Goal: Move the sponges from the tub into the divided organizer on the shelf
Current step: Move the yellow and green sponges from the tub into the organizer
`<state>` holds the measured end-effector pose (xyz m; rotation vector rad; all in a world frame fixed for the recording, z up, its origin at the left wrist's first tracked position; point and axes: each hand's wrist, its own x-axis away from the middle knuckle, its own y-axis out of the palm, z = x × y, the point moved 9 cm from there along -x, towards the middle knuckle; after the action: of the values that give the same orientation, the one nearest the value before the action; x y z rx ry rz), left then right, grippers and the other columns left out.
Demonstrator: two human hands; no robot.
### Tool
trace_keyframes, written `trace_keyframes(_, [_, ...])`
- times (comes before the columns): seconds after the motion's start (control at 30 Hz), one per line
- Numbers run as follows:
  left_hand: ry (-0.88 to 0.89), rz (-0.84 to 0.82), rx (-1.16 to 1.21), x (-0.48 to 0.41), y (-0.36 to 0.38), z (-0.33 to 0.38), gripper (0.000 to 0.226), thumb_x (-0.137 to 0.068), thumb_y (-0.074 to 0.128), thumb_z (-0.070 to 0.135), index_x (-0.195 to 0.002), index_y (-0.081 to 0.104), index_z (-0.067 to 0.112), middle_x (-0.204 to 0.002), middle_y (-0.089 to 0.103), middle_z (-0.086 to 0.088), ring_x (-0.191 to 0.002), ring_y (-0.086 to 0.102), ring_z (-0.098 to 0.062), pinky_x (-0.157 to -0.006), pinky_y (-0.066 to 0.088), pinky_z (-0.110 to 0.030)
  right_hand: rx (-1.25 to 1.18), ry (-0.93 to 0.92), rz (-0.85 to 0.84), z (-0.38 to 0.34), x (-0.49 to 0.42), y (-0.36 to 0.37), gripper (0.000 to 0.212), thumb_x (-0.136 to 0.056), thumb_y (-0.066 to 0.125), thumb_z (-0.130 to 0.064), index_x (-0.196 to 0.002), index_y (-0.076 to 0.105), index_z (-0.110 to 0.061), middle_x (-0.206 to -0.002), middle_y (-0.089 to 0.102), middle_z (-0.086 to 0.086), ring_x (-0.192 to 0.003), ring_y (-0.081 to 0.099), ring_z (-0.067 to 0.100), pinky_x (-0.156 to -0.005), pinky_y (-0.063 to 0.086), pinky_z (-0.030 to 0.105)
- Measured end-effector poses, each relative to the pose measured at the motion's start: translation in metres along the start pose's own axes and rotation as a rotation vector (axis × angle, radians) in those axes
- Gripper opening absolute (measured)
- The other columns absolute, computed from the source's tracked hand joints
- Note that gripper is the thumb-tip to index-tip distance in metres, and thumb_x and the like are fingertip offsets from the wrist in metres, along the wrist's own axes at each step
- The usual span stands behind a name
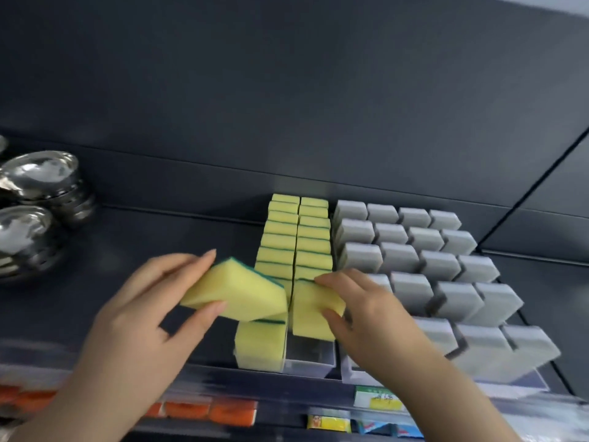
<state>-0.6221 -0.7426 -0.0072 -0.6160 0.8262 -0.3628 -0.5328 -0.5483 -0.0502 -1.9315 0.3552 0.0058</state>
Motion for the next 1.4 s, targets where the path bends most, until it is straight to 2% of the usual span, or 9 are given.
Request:
trace_keyframes(0.13, [0.013, -0.018, 0.028, -0.003, -0.003, 0.002, 0.050, -0.077, 0.054, 0.046, -0.125, 0.053, 0.031, -0.116, 0.053, 0.015, -0.073, 0.059, -0.014, -0.066, 0.045, -0.023, 0.090, 0.008, -0.015, -0.003, 0.000, 0.007, 0.038, -0.087, 0.061, -0.024, -0.123, 0.051, -0.025, -0.120, 0.053, -0.009, -0.079, 0.060, 0.014, -0.068, 0.048, 0.026])
trace_keyframes(0.27, [0.026, -0.043, 0.014, -0.002, -0.004, 0.002, 0.051, -0.078, 0.054, 0.046, -0.125, 0.053, 0.028, -0.113, 0.055, 0.012, -0.067, 0.059, -0.022, -0.064, 0.044, -0.029, 0.358, -0.046, -0.045, -0.006, -0.004, 0.019, 0.035, -0.064, 0.081, -0.018, -0.096, 0.068, -0.015, -0.091, 0.067, 0.000, -0.082, 0.064, 0.022, -0.069, 0.050, 0.030])
trace_keyframes(0.43, [0.011, -0.054, -0.001, 0.001, -0.006, -0.002, 0.051, -0.077, 0.054, 0.047, -0.125, 0.053, 0.030, -0.114, 0.054, 0.014, -0.065, 0.059, -0.023, -0.064, 0.044, -0.032, 0.446, -0.054, -0.076, -0.007, -0.009, 0.031, 0.045, -0.033, 0.089, -0.021, -0.072, 0.065, -0.022, -0.071, 0.061, -0.007, -0.066, 0.058, 0.015, -0.059, 0.046, 0.022])
trace_keyframes(0.57, [0.023, -0.070, 0.003, 0.000, -0.002, 0.004, 0.049, -0.076, 0.057, 0.046, -0.122, 0.058, 0.028, -0.113, 0.056, 0.015, -0.069, 0.061, -0.019, -0.068, 0.047, -0.027, 0.422, -0.091, -0.100, -0.006, -0.007, 0.030, 0.034, -0.077, 0.068, -0.024, -0.109, 0.057, -0.020, -0.108, 0.056, -0.002, -0.103, 0.049, 0.020, -0.086, 0.037, 0.027])
trace_keyframes(0.63, [0.064, -0.080, 0.014, -0.004, 0.003, 0.014, 0.048, -0.076, 0.058, 0.045, -0.119, 0.061, 0.025, -0.112, 0.057, 0.015, -0.087, 0.060, -0.006, -0.081, 0.045, -0.013, 0.348, -0.080, -0.039, -0.003, -0.003, 0.013, 0.034, -0.086, 0.059, -0.030, -0.119, 0.053, -0.021, -0.118, 0.053, -0.004, -0.112, 0.044, 0.019, -0.093, 0.033, 0.027])
trace_keyframes(0.77, [0.180, -0.135, 0.059, -0.012, 0.022, 0.042, 0.041, -0.076, 0.061, 0.042, -0.115, 0.062, 0.028, -0.112, 0.056, 0.022, -0.103, 0.052, 0.009, -0.093, 0.036, -0.006, 0.036, -0.034, 0.234, -0.001, 0.014, -0.040, 0.029, -0.076, 0.075, -0.019, -0.104, 0.066, -0.016, -0.101, 0.063, -0.006, -0.096, 0.058, 0.012, -0.083, 0.044, 0.020])
trace_keyframes(0.9, [0.230, -0.224, 0.117, -0.014, 0.057, 0.060, 0.038, -0.074, 0.071, 0.035, -0.110, 0.066, 0.024, -0.109, 0.061, 0.019, -0.102, 0.054, 0.006, -0.093, 0.042, -0.016, -0.195, -0.059, 0.429, -0.003, 0.038, -0.063, 0.021, -0.079, 0.066, -0.021, -0.100, 0.065, -0.020, -0.096, 0.057, -0.022, -0.091, 0.050, -0.014, -0.079, 0.037, 0.002])
trace_keyframes(1.17, [0.286, -0.329, 0.036, -0.002, 0.099, 0.059, 0.041, -0.066, 0.081, 0.017, -0.105, 0.070, 0.017, -0.105, 0.065, 0.008, -0.098, 0.058, -0.006, -0.084, 0.053, -0.030, -0.068, -0.140, 0.330, -0.007, 0.044, -0.027, 0.021, -0.077, 0.071, -0.016, -0.098, 0.069, -0.012, -0.099, 0.064, -0.002, -0.093, 0.060, 0.011, -0.081, 0.048, 0.021])
trace_keyframes(1.4, [0.236, -0.290, 0.045, 0.002, 0.102, 0.049, 0.034, -0.069, 0.078, 0.020, -0.101, 0.070, 0.015, -0.103, 0.057, 0.009, -0.083, 0.060, -0.006, -0.070, 0.054, -0.023, 0.102, -0.191, 0.288, -0.012, 0.042, -0.016, 0.027, -0.069, 0.077, -0.003, -0.094, 0.068, -0.006, -0.097, 0.065, 0.005, -0.084, 0.063, 0.023, -0.070, 0.054, 0.031])
